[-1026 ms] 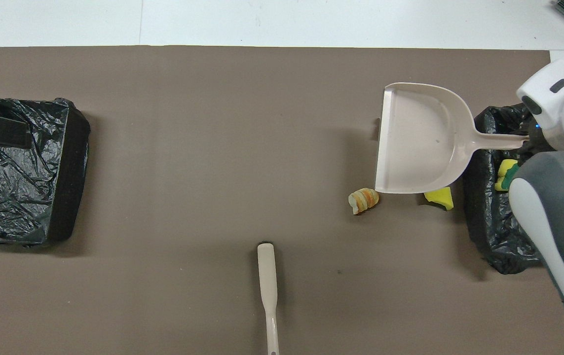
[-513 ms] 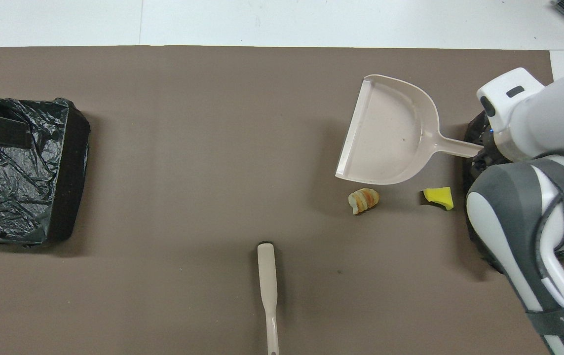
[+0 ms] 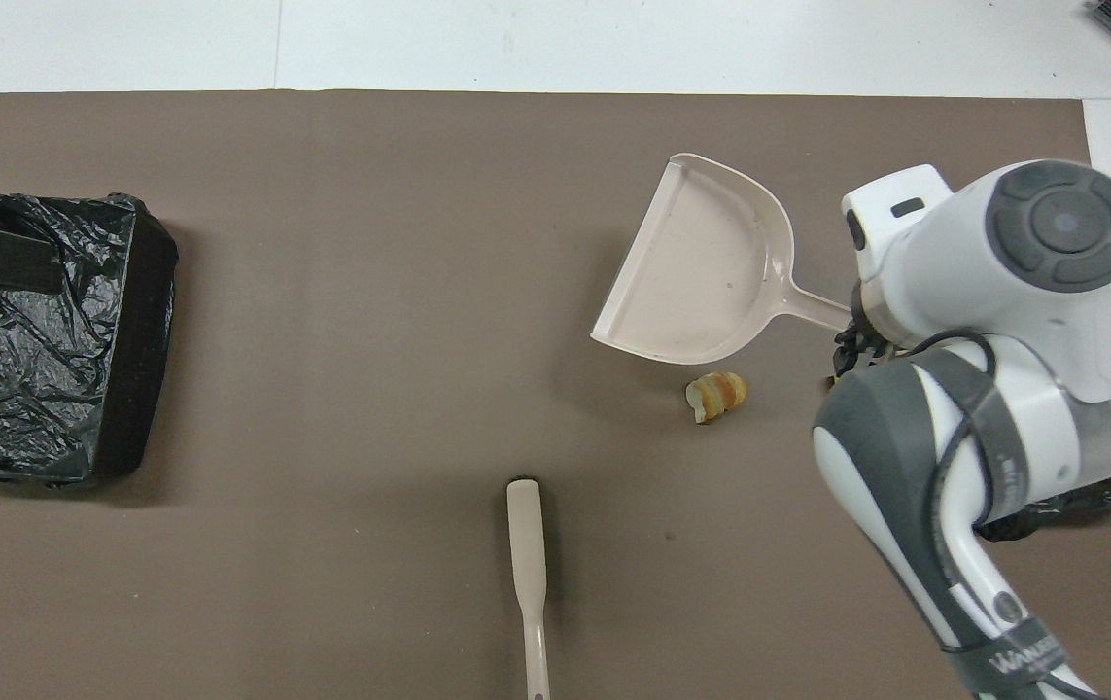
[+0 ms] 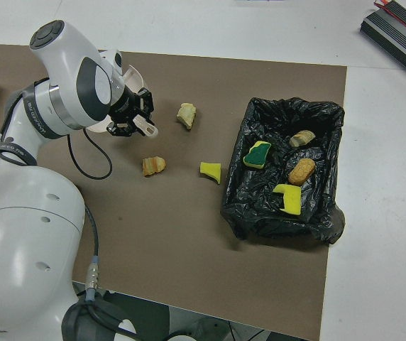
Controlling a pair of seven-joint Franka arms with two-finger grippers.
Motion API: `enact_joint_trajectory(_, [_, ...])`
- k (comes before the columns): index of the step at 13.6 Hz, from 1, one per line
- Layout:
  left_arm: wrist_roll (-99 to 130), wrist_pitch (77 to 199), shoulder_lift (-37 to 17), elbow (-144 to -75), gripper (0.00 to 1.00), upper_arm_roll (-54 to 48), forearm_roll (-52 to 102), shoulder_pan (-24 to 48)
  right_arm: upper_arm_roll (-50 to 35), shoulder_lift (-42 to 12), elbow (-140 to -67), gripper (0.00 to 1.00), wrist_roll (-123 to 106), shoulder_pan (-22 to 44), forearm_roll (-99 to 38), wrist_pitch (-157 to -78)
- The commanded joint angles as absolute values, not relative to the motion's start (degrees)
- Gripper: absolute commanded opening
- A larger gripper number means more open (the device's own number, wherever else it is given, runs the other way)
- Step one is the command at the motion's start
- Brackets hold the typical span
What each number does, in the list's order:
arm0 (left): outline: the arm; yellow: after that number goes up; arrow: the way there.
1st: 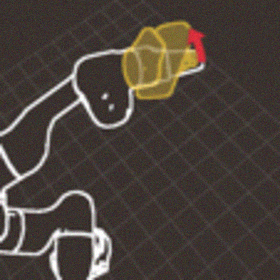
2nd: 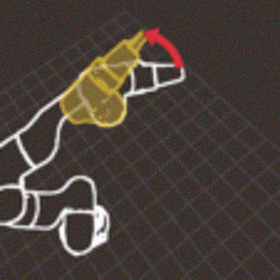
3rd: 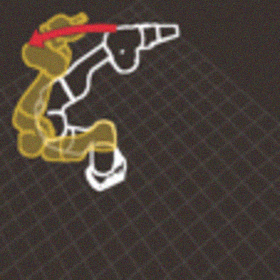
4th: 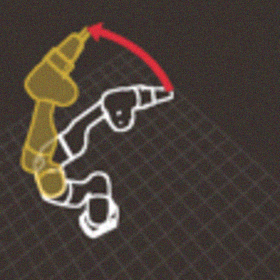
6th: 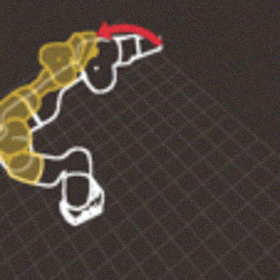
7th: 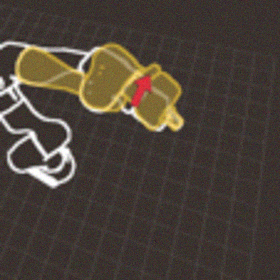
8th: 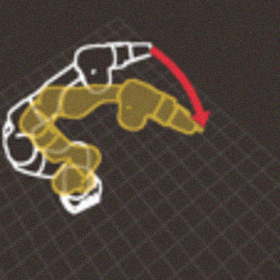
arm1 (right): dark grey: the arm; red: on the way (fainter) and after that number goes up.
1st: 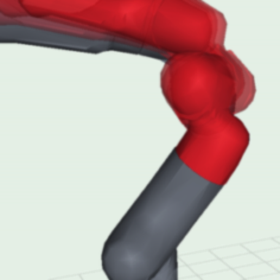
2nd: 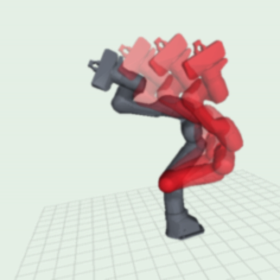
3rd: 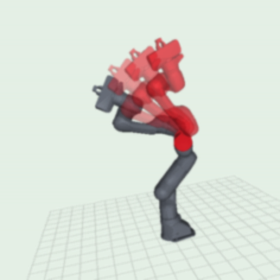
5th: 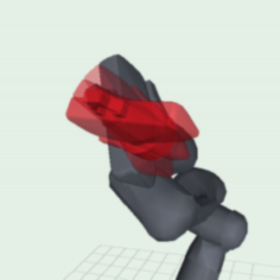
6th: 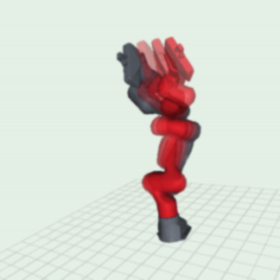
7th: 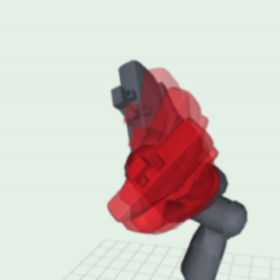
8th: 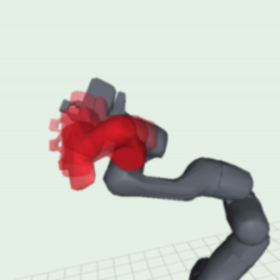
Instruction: Sweep and dump trash in bin
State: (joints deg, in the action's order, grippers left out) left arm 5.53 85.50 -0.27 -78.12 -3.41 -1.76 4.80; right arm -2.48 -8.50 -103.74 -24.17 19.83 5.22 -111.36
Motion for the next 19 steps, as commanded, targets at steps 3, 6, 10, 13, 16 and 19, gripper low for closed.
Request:
enact_joint_trajectory(3, [5.9,84.6,0.4,-78.3,1.0,-3.5,-1.1,4.3,-2.3,-11.0,-103.0,0.0,-8.7,24.4,2.1,-113.9])
enact_joint_trajectory(6, [5.9,84.6,0.4,-78.3,1.0,-3.5,-1.1,4.3,-2.3,-11.9,-102.3,0.0,6.6,26.9,-1.7,-114.9])
enact_joint_trajectory(10, [5.9,84.6,0.4,-78.3,1.0,-3.5,-1.1,4.3,-2.4,-16.3,-97.9,0.0,28.0,32.8,-1.8,-115.9])
enact_joint_trajectory(13, [6.1,84.6,0.4,-78.3,1.0,-3.5,-1.1,4.4,-2.4,-23.2,-92.3,0.0,40.5,35.9,-1.8,-117.5])
enact_joint_trajectory(16, [6.4,84.2,0.6,-78.7,1.0,-3.6,-1.1,5.0,-2.4,-26.6,-90.5,0.0,43.9,36.0,-1.8,-120.0])
enact_joint_trajectory(19, [6.5,84.4,0.7,-78.7,1.0,-3.6,-1.1,4.8,-2.3,-26.6,-92.0,1.0,43.6,35.8,-1.3,-121.6])
